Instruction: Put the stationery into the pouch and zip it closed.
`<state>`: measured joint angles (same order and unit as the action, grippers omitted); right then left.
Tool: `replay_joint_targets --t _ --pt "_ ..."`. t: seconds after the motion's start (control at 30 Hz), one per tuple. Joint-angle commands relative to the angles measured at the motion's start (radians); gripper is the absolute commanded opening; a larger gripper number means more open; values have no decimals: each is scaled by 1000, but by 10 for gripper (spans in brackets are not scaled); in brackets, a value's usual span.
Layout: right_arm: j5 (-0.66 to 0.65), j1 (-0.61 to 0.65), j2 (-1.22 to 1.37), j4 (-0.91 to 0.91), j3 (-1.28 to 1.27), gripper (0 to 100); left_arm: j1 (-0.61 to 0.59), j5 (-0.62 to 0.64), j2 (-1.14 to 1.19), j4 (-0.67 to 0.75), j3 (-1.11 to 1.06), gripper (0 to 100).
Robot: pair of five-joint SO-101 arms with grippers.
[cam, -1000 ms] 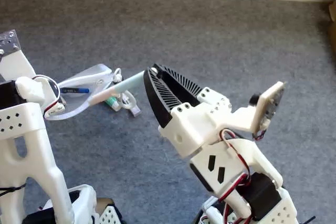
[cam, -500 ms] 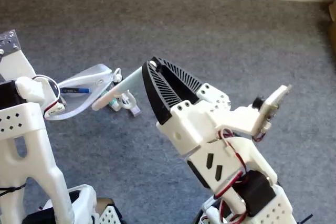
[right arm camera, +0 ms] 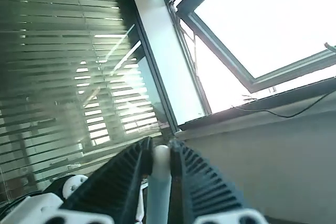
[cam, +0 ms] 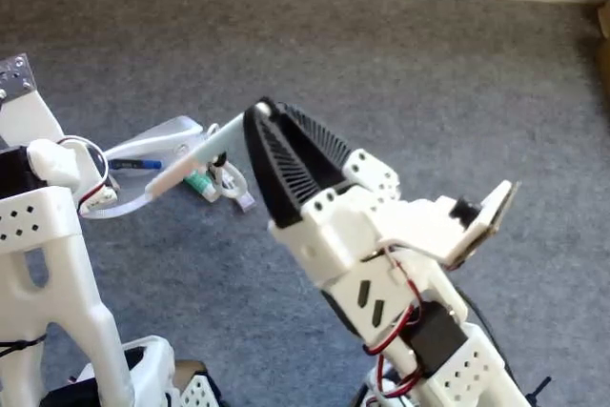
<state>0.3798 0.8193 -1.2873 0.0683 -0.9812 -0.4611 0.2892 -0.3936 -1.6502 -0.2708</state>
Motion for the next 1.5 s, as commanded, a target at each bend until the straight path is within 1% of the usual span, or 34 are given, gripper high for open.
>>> replay_joint_targets --t 0.0,0.1,0.27,0.43,0.63,0.97,1.37,1.47 --pt "-15 73 47 31 8 8 -13 8 15 15 -38 7" --pt "-15 84 125 41 16 8 -13 9 15 44 -58 7" --pt "-28 82 220 163 38 8 -13 9 15 83 -87 7" --pt "-195 87 269 268 38 8 -13 9 15 83 -85 7" --pt "-292 87 321 392 38 8 -13 9 15 83 -84 7" --pt "-290 88 467 420 35 8 -13 9 15 83 -84 7" --pt "-293 117 481 412 -12 14 -13 9 15 83 -84 7" --pt "-295 117 481 412 -24 53 -13 9 15 83 -84 7"
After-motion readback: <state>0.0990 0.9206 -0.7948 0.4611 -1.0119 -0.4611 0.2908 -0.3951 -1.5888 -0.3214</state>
